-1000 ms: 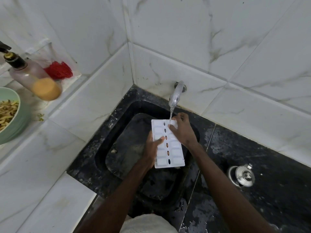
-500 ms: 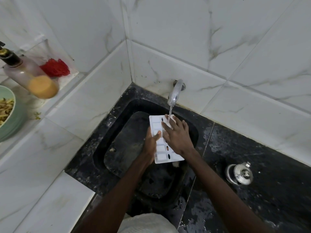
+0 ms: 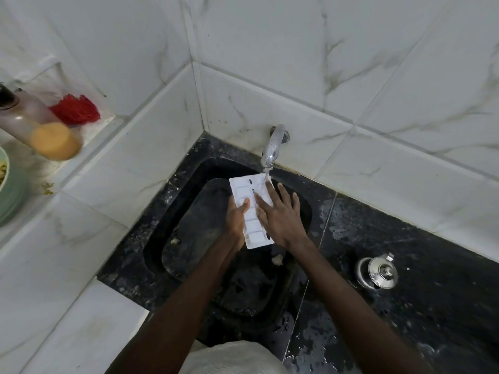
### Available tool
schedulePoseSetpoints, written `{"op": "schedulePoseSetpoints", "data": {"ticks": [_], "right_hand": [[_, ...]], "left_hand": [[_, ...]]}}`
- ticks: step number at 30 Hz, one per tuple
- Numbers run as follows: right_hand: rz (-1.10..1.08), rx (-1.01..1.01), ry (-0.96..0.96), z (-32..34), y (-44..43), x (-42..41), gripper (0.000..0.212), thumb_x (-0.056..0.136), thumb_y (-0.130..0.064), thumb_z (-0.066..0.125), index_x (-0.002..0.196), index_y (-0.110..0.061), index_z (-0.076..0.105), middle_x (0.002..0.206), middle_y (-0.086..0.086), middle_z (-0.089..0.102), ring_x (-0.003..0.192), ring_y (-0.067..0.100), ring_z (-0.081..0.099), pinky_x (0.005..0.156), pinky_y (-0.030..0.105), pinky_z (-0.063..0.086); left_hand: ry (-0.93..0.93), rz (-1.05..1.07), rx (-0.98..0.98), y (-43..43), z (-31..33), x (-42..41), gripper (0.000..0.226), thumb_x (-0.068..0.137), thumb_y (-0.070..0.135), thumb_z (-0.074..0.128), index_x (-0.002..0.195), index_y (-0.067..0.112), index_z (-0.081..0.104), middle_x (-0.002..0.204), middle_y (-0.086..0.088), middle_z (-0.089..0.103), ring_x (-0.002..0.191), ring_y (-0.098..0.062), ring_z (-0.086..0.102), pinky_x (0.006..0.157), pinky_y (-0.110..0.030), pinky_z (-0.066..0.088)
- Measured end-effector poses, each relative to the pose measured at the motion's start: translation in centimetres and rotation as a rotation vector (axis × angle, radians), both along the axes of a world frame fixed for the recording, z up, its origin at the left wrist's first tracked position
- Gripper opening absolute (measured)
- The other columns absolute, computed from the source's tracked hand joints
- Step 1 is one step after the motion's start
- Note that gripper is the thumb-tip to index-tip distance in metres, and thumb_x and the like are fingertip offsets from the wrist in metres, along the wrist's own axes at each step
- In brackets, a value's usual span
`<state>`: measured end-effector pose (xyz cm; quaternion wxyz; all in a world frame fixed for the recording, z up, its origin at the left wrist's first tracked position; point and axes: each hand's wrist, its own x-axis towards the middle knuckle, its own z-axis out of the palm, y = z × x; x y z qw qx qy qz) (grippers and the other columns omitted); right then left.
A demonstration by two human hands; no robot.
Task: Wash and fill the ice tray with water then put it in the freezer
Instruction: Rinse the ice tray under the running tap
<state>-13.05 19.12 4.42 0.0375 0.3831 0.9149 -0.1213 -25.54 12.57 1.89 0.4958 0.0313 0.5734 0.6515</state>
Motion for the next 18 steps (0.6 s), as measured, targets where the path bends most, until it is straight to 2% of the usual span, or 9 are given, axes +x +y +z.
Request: {"op": "schedulePoseSetpoints", "data": {"ticks": [2,5,7,11,14,18], "right_hand": [[-0.038,-0.01,-0.013,-0.1,0.5,-0.8,0.053,0.11,-0.05,0.022,0.16,-0.035,0.03,0.173,0.0,0.0,0.159,0.032,0.001,0.122,0.067,0.01],[-0.03,-0.032,0.001,-0.1,-0.1,-1.2,0.053,0.11,-0.05,0.021,0.16,-0.037,0.03,0.173,0.0,0.002,0.158,0.033,0.002,0.124,0.065,0.008],[0.011,-0.029,0.015,-0.1,-1.4,-0.5,0.054,0.108,-0.052,0.018,0.159,-0.039,0.029,0.173,-0.002,-0.001,0.159,0.031,0.0,0.124,0.064,0.007],[0.027,-0.067,0.037,-0.5,-4.4,1.5,0.053,0.108,-0.054,0.02,0.159,-0.041,0.03,0.172,-0.01,-0.013,0.159,0.024,-0.008,0.124,0.06,0.001],[-0.025,-0.082,0.035,-0.9,-5.1,1.8,0.054,0.107,-0.055,0.018,0.158,-0.041,0.031,0.172,-0.01,-0.014,0.159,0.024,-0.009,0.125,0.061,0.001],[-0.083,-0.115,0.014,-1.3,-5.2,1.2,0.057,0.107,-0.058,0.015,0.159,-0.041,0.03,0.172,-0.01,-0.013,0.159,0.025,-0.007,0.124,0.063,0.003]], "left_hand": [[0.018,-0.01,-0.004,-0.1,0.2,0.8,0.033,0.104,0.01,0.056,0.137,0.015,0.053,0.123,-0.01,0.071,0.099,-0.023,0.075,0.077,-0.039,0.063],[0.017,0.013,0.008,-0.1,0.3,0.1,0.034,0.103,0.011,0.058,0.136,0.015,0.055,0.128,-0.015,0.07,0.11,-0.034,0.071,0.093,-0.053,0.059],[0.015,0.07,-0.008,-0.1,0.3,-1.2,0.031,0.103,0.007,0.056,0.133,0.013,0.055,0.126,-0.016,0.07,0.104,-0.033,0.072,0.089,-0.052,0.06],[0.015,0.185,-0.045,0.0,-0.1,-3.1,0.036,0.103,0.007,0.056,0.139,0.011,0.051,0.121,-0.014,0.072,0.091,-0.025,0.076,0.073,-0.044,0.063],[-0.018,0.201,-0.067,-0.6,-0.7,-2.0,0.037,0.104,0.009,0.054,0.141,0.011,0.048,0.124,-0.016,0.07,0.097,-0.029,0.074,0.076,-0.045,0.063],[-0.026,0.187,-0.047,-1.2,-1.2,-0.3,0.033,0.104,0.006,0.053,0.137,0.003,0.049,0.123,-0.021,0.068,0.09,-0.025,0.073,0.062,-0.032,0.061]]}}
